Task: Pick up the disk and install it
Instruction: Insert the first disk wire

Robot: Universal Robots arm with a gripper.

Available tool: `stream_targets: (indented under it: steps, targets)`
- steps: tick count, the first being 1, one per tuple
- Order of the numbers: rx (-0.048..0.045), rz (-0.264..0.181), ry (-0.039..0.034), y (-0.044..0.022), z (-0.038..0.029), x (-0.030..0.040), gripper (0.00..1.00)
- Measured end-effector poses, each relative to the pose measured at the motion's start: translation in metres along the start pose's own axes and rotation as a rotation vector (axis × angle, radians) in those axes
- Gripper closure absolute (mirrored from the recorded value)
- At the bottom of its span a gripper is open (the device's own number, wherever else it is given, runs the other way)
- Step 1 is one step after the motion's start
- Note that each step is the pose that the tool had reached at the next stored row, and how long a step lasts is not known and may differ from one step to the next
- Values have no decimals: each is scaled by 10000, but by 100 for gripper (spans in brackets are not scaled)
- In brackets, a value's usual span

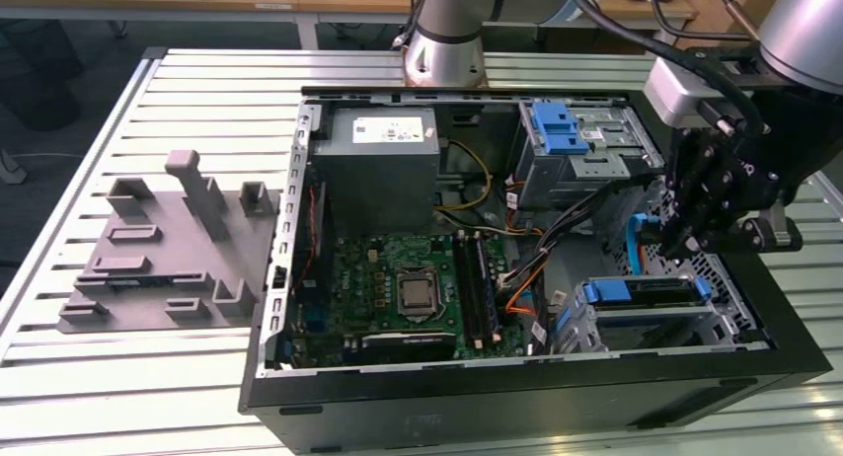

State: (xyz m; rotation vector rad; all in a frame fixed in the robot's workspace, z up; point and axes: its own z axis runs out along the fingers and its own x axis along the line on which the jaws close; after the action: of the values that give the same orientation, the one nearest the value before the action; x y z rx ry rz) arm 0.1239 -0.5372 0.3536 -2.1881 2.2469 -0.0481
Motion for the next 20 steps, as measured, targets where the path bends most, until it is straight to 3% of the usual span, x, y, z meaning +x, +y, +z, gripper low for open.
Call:
stream_targets:
  steps: [7, 20]
  targets:
    - [10, 3, -91, 0, 18, -1, 75]
    - [11, 3, -141, 1, 8, 0, 75]
